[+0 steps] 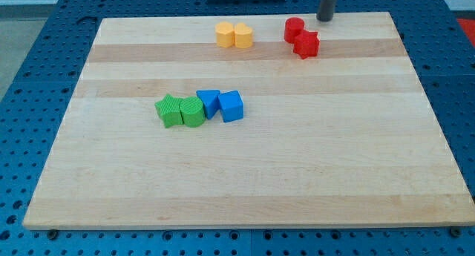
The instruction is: Move the yellow hexagon down
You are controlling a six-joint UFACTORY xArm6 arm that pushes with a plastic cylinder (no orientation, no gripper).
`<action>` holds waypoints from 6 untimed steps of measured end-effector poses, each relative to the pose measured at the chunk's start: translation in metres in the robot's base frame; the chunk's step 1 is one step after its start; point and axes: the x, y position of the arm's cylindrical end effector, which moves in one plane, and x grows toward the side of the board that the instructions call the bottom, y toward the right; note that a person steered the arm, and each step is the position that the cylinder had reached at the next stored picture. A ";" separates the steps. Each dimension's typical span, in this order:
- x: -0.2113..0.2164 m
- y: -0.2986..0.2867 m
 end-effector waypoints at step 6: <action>0.059 -0.198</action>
